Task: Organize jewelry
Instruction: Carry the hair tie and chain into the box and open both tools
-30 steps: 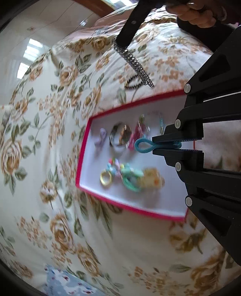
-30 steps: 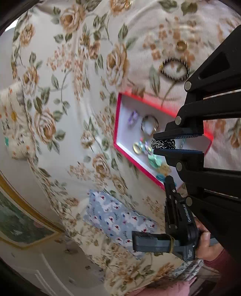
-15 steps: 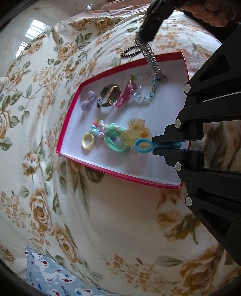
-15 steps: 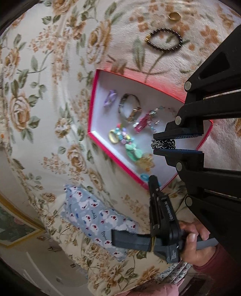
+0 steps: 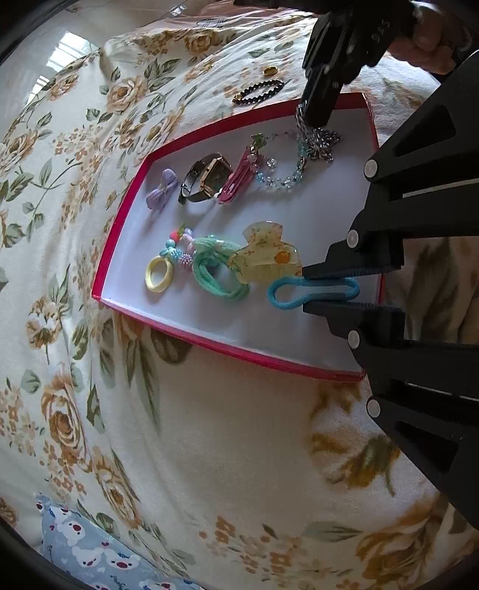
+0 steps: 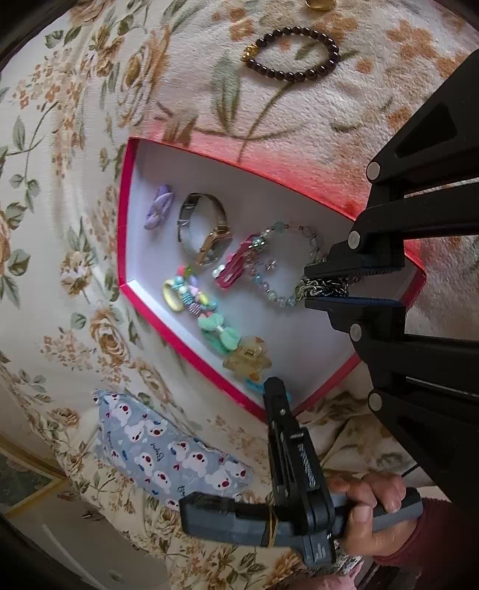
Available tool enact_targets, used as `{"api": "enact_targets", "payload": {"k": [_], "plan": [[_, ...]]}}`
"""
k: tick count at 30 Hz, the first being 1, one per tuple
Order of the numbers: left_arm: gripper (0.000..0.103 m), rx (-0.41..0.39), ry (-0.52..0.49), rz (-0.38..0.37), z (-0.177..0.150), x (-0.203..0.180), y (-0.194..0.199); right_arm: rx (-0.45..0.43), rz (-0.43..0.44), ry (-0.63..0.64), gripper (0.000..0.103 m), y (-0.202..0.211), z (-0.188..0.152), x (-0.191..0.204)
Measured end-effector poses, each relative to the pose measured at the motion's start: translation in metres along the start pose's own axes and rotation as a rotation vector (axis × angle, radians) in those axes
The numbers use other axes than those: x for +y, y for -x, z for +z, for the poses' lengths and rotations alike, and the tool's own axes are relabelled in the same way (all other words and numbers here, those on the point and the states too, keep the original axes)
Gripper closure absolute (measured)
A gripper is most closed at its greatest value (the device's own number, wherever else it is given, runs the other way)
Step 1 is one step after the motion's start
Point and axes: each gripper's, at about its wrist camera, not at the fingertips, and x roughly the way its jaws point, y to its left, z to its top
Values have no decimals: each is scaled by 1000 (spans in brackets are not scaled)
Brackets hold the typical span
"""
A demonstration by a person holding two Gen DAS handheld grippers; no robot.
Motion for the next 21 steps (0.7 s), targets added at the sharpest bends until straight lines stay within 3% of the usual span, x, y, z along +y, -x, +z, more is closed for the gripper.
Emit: {"api": "enact_targets", "payload": {"k": [10,17,21], "plan": [[78,-3,-12,-8,-4,-4,0,33,-2,-11,93,-8,-2,-4],[63,-14,-18,-6,-5,-5,3,32,-13,-3,90,-9,-1,-1],[62,-18,-17,-8,-6,-4,5,33,-12,-8,90,-10,-1,-1]]}}
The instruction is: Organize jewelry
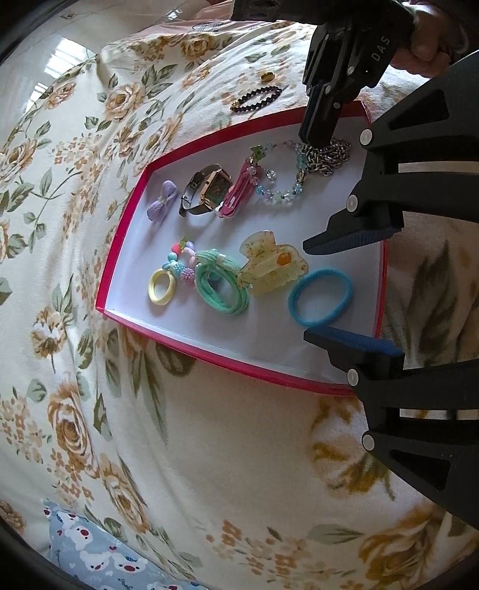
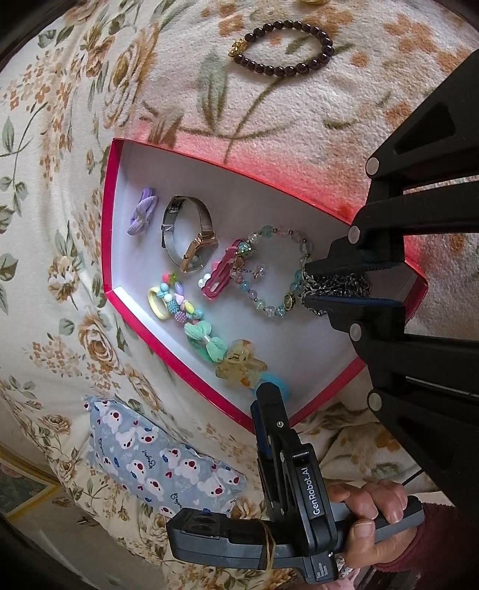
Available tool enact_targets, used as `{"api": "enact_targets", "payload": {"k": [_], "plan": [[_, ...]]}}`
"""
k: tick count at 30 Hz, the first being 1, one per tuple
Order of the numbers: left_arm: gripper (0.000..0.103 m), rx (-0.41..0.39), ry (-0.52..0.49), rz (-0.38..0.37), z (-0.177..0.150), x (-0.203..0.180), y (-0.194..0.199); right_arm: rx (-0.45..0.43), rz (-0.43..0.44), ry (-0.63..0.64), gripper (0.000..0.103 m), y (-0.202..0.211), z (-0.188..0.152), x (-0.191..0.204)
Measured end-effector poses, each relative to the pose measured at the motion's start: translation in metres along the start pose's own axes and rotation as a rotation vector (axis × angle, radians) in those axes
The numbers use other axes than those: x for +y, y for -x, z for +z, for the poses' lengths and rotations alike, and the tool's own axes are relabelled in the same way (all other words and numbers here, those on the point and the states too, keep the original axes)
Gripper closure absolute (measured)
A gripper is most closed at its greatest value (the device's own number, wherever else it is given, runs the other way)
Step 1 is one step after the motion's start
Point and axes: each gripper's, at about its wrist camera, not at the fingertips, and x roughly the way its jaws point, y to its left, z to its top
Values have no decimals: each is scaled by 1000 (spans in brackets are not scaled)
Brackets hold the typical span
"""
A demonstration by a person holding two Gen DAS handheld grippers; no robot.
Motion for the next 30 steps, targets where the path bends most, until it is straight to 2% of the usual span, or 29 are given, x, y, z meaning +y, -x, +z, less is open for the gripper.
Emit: {"api": "enact_targets", "payload": {"k": [7,9,11,12,16,20,23,26,30], "plan": [[47,-38,25,-3,-4,4,14,-38,19,-24,85,12,3,-1],[33,-50,38,-5,-6,7,19,-64,25,-35,74,19,4,-2],[29,-75,48,-8,-9,7,26,-95,32,-48,56,27,5,-4],[27,-80,55,-16,-10,9,29,-116,36,-52,55,32,6,-5],[23,-121,85,-31,-20,12,43,-170,32,-62,54,44,5,-7],[20,-168,115,-58,-32,17,59,-205,39,-80,40,51,2,-9],[17,-194,152,-75,-44,23,69,-230,58,-93,35,56,-6,-10],[12,-198,184,-75,-55,28,74,-240,62,-91,33,59,-14,-10],[12,-169,199,-66,-66,30,76,-252,66,-86,30,64,-25,-9]]}}
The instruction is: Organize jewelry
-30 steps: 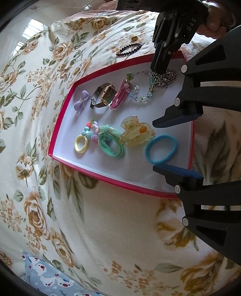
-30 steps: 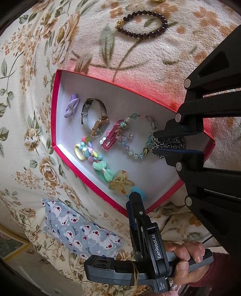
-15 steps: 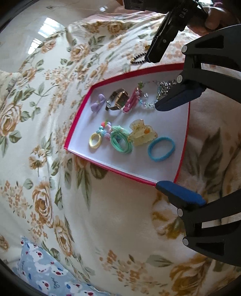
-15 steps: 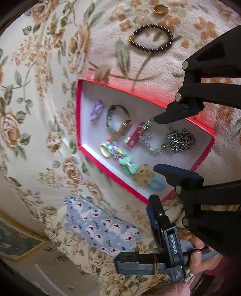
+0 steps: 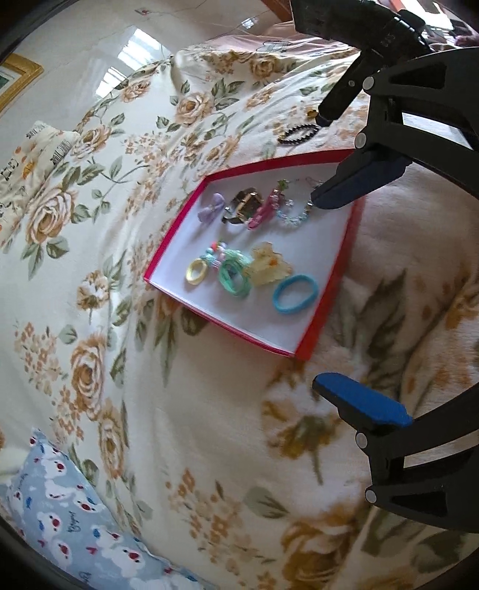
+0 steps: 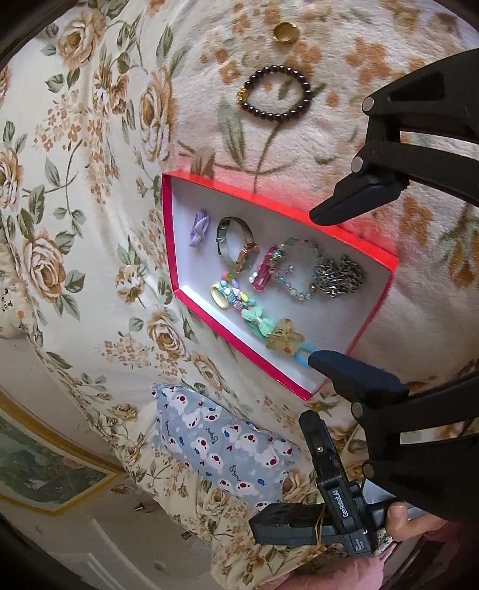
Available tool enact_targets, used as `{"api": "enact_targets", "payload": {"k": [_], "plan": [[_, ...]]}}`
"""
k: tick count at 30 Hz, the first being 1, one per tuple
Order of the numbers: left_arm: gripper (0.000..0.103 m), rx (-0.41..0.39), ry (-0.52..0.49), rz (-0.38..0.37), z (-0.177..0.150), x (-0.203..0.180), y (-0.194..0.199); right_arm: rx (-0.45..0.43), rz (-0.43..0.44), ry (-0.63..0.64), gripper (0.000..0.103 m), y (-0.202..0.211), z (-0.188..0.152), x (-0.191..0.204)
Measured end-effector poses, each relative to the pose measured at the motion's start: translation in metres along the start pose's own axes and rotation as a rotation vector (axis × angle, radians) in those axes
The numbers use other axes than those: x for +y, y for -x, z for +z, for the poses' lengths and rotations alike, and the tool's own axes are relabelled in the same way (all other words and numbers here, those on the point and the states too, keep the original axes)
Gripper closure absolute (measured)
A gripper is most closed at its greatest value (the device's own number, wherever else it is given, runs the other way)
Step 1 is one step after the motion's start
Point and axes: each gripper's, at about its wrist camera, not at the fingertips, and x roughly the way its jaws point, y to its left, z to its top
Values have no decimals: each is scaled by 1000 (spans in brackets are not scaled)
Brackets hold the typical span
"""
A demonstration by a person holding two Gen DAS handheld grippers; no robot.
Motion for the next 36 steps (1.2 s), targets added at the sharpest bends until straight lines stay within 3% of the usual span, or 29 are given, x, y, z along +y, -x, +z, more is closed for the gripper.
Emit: {"api": "enact_targets", "payload": {"k": [9,15,19,20,24,30,36], "plan": [[12,45,-40,58,-13,-15,10,19,-14,38,27,8,-20,7],[12,19,-135,73,-10,-38,36,12,-33,98,27,31,-4,22],[10,-37,-213,61,-2,-55,65,-55,-52,186,7,65,20,42],[3,-62,-233,65,1,-60,73,-68,-55,204,0,71,24,46],[1,-156,-263,127,-3,-65,93,-120,-92,290,0,92,37,66],[1,-154,-210,189,-21,-60,79,-164,-137,320,0,82,13,67],[1,-172,-211,279,-39,-66,65,-131,-170,290,0,57,-15,52]]}}
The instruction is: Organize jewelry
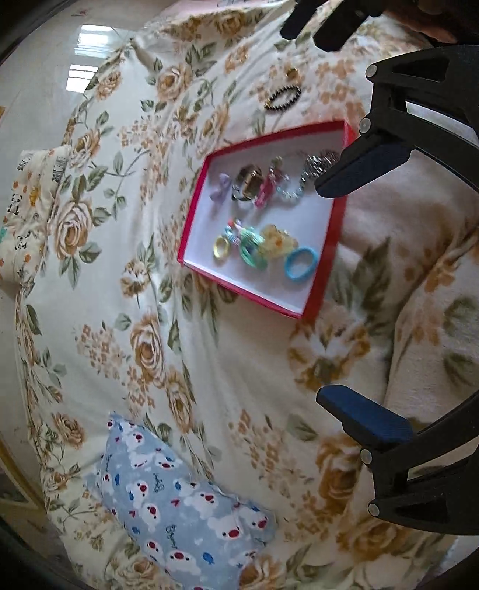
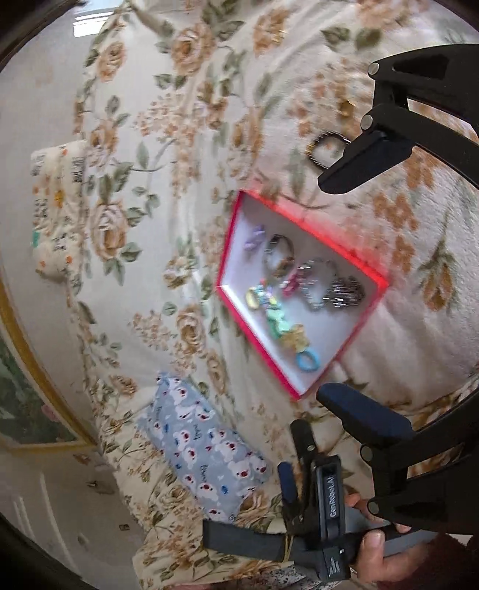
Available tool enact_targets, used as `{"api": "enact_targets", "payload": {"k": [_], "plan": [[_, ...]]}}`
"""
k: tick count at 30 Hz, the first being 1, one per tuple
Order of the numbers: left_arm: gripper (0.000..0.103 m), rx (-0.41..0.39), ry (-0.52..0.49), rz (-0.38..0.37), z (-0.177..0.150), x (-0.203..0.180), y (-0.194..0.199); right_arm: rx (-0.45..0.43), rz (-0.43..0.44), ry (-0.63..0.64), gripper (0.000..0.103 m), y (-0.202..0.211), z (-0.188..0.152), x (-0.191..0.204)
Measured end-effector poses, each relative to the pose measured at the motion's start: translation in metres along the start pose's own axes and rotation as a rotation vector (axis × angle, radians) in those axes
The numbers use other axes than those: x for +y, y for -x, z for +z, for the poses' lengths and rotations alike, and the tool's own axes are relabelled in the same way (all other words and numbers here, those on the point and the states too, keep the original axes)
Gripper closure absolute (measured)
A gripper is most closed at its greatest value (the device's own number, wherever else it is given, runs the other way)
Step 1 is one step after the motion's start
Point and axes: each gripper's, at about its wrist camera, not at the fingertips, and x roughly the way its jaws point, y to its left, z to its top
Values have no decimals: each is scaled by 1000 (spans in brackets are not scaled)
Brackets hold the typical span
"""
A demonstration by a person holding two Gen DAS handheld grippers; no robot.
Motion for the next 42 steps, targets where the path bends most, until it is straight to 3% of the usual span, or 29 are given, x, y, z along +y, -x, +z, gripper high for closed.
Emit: {"api": "enact_targets", "payload": {"k": [5,11,14,15,17,19,25,32,42], "plan": [[1,-39,-30,48,-11,-11,6,38,-2,-21,0,-10,-17,-1],[1,-152,1,-47,-17,-13,29,25,-4,-39,0,0,-15,-2],[1,-173,24,-56,-23,-11,35,21,-14,-34,0,3,-12,-2],[1,-160,26,-66,-23,-10,33,19,-19,-30,0,4,-12,-1],[1,-57,-16,-97,-20,-12,25,21,-28,-18,0,4,-12,0],[1,11,-84,-39,-20,-20,15,28,-37,-8,0,2,-13,1],[1,42,-136,72,-22,-26,0,79,-28,-32,0,-9,-18,-3],[1,52,-119,53,-1,-31,-6,128,-36,-52,0,-20,-18,-7],[1,22,-102,45,0,-26,-5,131,-32,-37,0,-27,-11,-5]]}}
